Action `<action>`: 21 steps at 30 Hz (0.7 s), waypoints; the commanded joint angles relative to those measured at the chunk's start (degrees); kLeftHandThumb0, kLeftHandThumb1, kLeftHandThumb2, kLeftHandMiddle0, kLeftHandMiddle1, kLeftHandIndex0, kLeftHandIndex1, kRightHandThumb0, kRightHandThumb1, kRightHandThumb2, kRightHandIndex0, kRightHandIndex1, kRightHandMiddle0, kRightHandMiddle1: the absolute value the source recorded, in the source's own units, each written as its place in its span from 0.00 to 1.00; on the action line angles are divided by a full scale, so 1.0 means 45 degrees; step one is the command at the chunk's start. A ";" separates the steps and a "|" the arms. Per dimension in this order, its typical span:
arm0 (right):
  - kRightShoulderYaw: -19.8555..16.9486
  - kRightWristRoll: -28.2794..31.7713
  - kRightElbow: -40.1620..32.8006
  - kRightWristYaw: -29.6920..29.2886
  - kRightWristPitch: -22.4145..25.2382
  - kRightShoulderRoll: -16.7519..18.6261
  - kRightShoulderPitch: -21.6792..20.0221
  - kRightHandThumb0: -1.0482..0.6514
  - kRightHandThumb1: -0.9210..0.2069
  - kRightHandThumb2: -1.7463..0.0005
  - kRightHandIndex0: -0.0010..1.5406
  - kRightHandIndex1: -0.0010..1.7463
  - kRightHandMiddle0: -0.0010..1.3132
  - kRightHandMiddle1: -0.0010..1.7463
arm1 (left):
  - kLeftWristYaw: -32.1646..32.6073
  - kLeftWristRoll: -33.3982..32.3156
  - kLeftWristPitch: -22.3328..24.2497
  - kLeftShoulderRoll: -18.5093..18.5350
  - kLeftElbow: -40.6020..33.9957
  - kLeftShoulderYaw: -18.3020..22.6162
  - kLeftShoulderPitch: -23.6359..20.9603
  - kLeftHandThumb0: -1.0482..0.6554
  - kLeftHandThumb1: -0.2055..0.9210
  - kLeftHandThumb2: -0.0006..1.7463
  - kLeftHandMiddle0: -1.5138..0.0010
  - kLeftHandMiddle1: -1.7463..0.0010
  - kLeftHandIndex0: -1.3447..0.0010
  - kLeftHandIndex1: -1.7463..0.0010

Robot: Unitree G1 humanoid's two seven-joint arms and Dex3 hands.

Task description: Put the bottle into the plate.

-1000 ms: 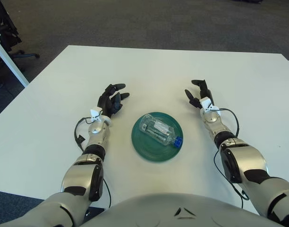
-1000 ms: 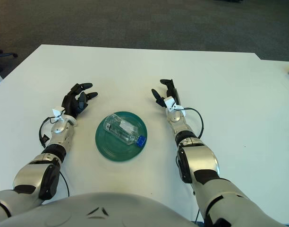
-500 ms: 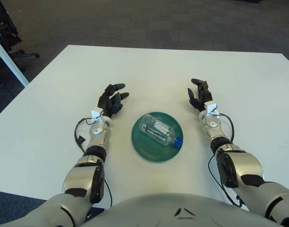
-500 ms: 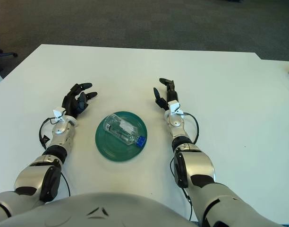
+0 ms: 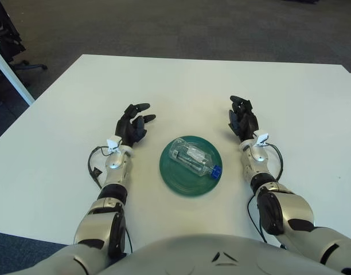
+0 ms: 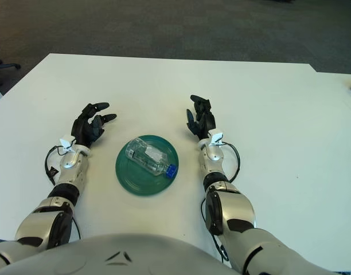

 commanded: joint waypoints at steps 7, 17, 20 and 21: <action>-0.0854 0.1469 -0.0104 0.1453 -0.0310 0.0695 0.1181 0.28 0.03 0.76 0.36 0.37 0.09 0.57 | -0.0106 -0.0083 0.0039 -0.0368 -0.1632 -0.0074 0.1422 0.40 0.99 0.20 0.51 0.56 0.68 0.16; -0.0736 0.1909 -0.1675 0.2032 -0.1178 0.1342 0.1902 0.30 0.03 0.78 0.35 0.40 0.11 0.58 | -0.0035 -0.0012 0.0017 -0.0722 -0.3227 -0.0302 0.2339 0.40 1.00 0.18 0.51 0.56 0.68 0.14; -0.0697 0.1883 -0.2021 0.1947 -0.1403 0.1390 0.2122 0.31 0.07 0.73 0.35 0.41 0.12 0.59 | 0.0067 0.0039 -0.0219 -0.0884 -0.3537 -0.0330 0.2561 0.40 1.00 0.18 0.52 0.56 0.68 0.14; -0.0690 0.1892 -0.2108 0.1943 -0.1434 0.1401 0.2186 0.31 0.09 0.72 0.35 0.41 0.12 0.59 | 0.0088 0.0057 -0.0259 -0.0926 -0.3623 -0.0343 0.2629 0.40 1.00 0.18 0.52 0.56 0.68 0.14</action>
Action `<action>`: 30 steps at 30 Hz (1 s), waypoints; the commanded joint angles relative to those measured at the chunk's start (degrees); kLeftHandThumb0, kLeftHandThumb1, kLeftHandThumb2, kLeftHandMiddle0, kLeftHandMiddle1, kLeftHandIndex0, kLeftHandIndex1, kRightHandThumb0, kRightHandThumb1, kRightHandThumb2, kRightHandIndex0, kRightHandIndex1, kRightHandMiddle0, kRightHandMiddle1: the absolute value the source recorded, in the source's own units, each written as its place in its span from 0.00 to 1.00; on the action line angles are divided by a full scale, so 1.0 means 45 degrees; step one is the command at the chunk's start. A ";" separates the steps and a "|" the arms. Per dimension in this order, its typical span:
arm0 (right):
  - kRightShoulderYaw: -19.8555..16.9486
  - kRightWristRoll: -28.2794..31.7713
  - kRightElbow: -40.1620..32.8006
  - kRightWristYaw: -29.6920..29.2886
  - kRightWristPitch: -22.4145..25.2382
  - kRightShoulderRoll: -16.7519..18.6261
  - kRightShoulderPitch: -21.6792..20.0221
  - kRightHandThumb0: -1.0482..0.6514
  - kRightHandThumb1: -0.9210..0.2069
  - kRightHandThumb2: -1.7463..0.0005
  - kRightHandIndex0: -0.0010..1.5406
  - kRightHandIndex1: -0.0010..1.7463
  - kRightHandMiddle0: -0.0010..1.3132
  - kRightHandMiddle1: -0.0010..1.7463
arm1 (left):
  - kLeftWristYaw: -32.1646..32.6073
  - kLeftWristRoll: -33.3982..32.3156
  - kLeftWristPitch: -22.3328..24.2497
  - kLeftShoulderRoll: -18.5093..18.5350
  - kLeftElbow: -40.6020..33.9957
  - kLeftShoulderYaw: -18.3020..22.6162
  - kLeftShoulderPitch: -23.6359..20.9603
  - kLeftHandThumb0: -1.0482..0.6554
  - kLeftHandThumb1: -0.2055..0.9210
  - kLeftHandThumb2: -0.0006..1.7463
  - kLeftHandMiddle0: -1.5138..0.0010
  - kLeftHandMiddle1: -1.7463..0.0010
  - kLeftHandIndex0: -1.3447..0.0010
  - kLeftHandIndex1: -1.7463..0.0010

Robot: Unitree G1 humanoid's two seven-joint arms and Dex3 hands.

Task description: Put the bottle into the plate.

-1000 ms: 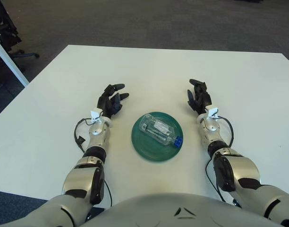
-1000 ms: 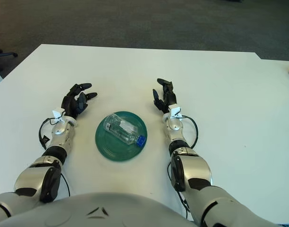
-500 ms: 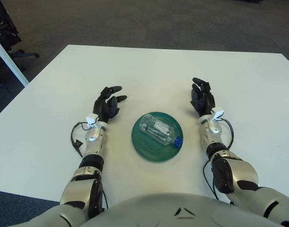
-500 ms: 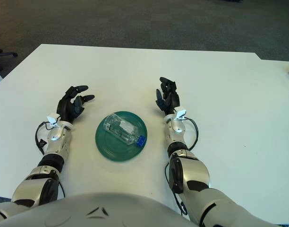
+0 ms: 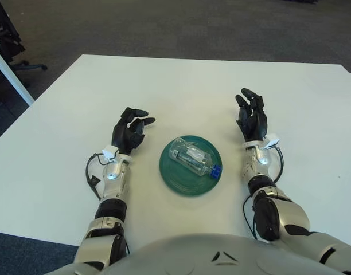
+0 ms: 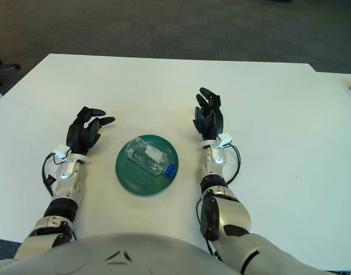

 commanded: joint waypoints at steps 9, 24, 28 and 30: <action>0.0030 0.0444 -0.0761 -0.0101 -0.0410 0.0752 0.1945 0.33 0.14 0.66 0.34 0.44 0.13 0.61 | 0.0243 0.0118 -0.0837 -0.0677 -0.0839 -0.0089 0.1526 0.40 1.00 0.18 0.53 0.56 0.69 0.13; 0.0515 -0.0582 -0.2588 -0.1730 -0.0275 0.0885 0.3607 0.26 0.01 0.79 0.31 0.43 0.12 0.61 | 0.0667 0.0621 -0.0565 -0.1141 -0.1984 -0.0366 0.2840 0.40 1.00 0.21 0.60 0.59 0.74 0.09; 0.0721 -0.0900 -0.3451 -0.2071 -0.0041 0.0822 0.4181 0.26 0.00 0.80 0.30 0.42 0.12 0.61 | 0.0905 0.0866 -0.0681 -0.1283 -0.2141 -0.0439 0.3079 0.40 1.00 0.23 0.62 0.61 0.76 0.08; 0.0885 -0.1294 -0.4401 -0.2347 0.0365 0.0706 0.4720 0.26 0.00 0.80 0.30 0.41 0.12 0.61 | 0.1109 0.1097 -0.0709 -0.1348 -0.2206 -0.0447 0.3216 0.37 1.00 0.24 0.63 0.62 0.77 0.14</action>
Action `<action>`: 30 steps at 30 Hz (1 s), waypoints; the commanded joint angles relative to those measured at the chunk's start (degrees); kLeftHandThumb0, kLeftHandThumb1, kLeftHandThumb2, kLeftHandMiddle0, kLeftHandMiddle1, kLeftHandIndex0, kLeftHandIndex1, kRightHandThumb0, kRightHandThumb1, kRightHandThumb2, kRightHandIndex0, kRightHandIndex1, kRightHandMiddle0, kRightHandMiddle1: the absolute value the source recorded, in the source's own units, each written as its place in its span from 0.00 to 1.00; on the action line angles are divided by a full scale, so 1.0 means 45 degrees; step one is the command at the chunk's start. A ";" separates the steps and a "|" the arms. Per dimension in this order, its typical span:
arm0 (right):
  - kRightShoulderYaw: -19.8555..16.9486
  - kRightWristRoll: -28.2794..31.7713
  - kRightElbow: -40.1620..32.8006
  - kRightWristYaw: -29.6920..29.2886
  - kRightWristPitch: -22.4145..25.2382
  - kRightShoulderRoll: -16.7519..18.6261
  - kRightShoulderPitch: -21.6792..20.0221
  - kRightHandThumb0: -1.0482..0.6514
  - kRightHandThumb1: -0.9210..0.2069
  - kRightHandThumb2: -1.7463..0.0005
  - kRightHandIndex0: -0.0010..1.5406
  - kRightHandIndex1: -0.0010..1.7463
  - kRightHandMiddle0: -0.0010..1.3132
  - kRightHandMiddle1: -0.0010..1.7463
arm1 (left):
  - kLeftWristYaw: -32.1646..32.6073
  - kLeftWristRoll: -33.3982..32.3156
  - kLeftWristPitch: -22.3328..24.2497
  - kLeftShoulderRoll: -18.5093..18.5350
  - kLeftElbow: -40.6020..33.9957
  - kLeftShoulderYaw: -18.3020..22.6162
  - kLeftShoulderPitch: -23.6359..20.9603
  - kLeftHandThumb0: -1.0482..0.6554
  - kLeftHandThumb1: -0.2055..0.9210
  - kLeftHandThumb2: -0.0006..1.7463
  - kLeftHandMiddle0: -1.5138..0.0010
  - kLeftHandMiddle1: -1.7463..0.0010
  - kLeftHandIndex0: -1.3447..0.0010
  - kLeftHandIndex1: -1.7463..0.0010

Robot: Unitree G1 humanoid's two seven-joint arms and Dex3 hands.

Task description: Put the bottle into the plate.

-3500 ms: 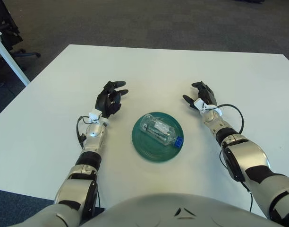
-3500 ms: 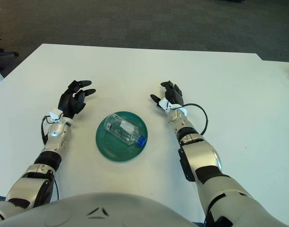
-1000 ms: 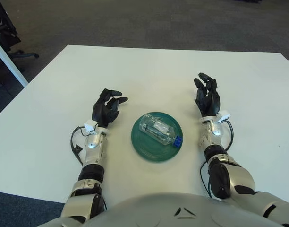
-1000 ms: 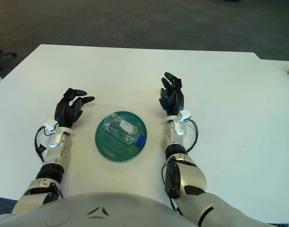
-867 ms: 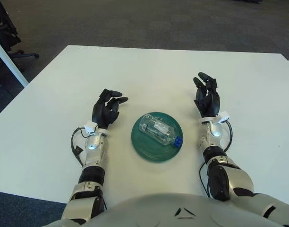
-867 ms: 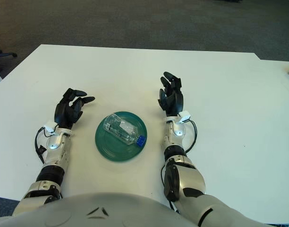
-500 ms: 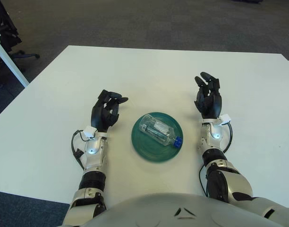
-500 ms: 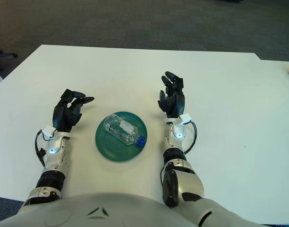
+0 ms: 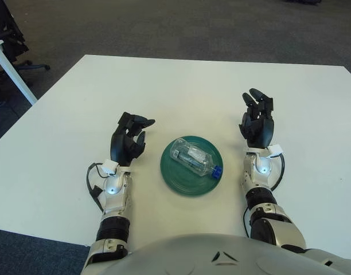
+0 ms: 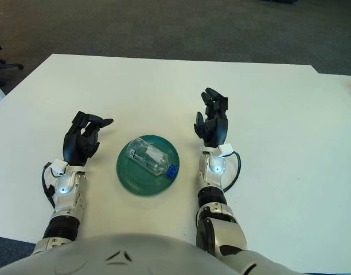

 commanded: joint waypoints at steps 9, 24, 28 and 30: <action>0.0476 -0.1098 -0.3237 -0.1022 0.3399 -0.0673 0.3447 0.26 0.00 0.77 0.27 0.36 0.08 0.60 | 0.0999 0.0678 0.0546 -0.0573 0.0253 -0.0255 0.1278 0.25 1.00 0.25 0.62 0.74 0.74 0.48; 0.1098 -0.0872 -0.6293 -0.0973 0.7749 -0.1462 0.4156 0.30 0.00 0.75 0.25 0.33 0.05 0.58 | 0.1801 0.1277 0.1001 -0.0624 0.0007 -0.0592 0.1440 0.24 1.00 0.26 0.61 0.79 0.75 0.50; 0.1220 -0.0926 -0.6796 -0.1100 0.8402 -0.1476 0.4275 0.30 0.00 0.75 0.25 0.32 0.04 0.58 | 0.1922 0.1434 0.1111 -0.0559 -0.0160 -0.0701 0.1510 0.25 1.00 0.26 0.62 0.80 0.76 0.51; 0.1261 -0.0913 -0.6956 -0.1131 0.8624 -0.1485 0.4311 0.30 0.00 0.75 0.26 0.31 0.05 0.57 | 0.1980 0.1490 0.1141 -0.0563 -0.0210 -0.0752 0.1550 0.25 1.00 0.26 0.62 0.81 0.77 0.51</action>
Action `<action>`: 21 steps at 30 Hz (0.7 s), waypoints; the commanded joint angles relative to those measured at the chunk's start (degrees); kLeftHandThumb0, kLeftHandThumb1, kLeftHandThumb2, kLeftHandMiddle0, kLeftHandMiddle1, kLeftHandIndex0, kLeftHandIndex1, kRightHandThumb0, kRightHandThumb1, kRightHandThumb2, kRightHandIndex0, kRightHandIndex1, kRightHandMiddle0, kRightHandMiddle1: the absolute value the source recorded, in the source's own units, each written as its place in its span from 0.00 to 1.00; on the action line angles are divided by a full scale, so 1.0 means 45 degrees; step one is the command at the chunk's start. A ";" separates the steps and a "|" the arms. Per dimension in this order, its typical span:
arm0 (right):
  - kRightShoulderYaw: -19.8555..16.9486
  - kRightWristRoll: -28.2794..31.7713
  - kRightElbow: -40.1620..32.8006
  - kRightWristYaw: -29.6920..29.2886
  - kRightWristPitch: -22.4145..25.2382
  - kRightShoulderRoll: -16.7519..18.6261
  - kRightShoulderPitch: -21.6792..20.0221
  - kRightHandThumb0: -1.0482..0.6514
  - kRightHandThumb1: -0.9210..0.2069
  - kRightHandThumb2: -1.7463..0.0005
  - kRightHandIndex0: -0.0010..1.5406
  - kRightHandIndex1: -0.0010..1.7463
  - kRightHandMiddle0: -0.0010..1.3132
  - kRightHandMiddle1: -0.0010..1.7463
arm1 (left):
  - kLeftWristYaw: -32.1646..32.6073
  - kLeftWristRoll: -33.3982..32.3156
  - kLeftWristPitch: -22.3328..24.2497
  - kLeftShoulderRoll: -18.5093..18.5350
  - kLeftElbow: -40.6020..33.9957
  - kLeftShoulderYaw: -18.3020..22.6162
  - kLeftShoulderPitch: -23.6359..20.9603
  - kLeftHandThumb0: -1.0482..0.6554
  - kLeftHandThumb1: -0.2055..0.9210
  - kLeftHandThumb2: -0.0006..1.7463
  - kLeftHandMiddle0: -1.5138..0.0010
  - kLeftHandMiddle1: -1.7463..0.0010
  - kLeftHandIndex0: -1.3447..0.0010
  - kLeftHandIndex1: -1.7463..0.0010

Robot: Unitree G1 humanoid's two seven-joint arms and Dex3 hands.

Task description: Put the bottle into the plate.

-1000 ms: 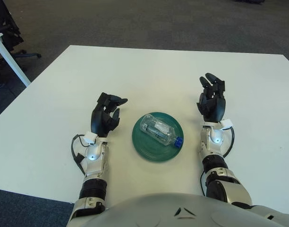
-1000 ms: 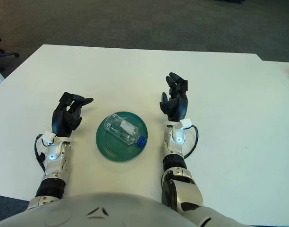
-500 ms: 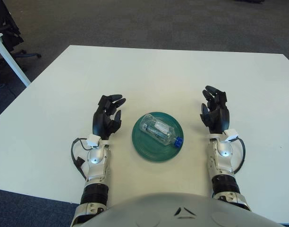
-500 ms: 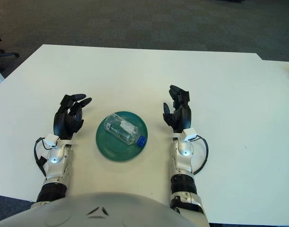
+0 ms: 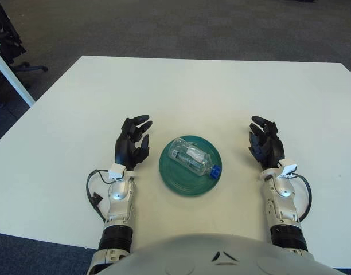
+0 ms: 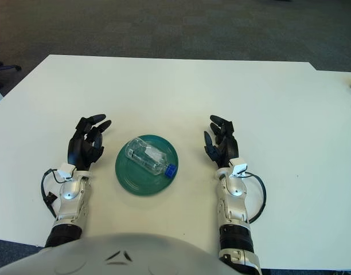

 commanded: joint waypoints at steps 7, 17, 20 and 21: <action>0.0230 0.0313 -0.0676 -0.0045 0.1092 0.0038 0.0185 0.30 0.00 0.74 0.27 0.29 0.06 0.59 | 0.0317 0.0014 0.0433 -0.0280 0.0175 -0.0285 0.0875 0.24 1.00 0.26 0.62 0.85 0.79 0.54; 0.0290 0.0399 -0.0714 -0.0078 0.1549 -0.0066 0.0160 0.31 0.00 0.73 0.29 0.28 0.08 0.60 | 0.0530 -0.0013 0.0825 -0.0399 -0.0085 -0.0392 0.0927 0.24 1.00 0.26 0.64 0.89 0.83 0.56; 0.0275 0.0411 -0.0702 -0.0094 0.1624 -0.0084 0.0139 0.31 0.00 0.73 0.29 0.28 0.08 0.61 | 0.0615 0.0042 0.0893 -0.0438 -0.0089 -0.0414 0.0912 0.25 1.00 0.26 0.64 0.90 0.83 0.56; 0.0275 0.0411 -0.0703 -0.0103 0.1644 -0.0084 0.0139 0.31 0.00 0.73 0.29 0.28 0.08 0.61 | 0.0642 0.0058 0.0908 -0.0449 -0.0090 -0.0420 0.0913 0.25 1.00 0.26 0.64 0.90 0.83 0.56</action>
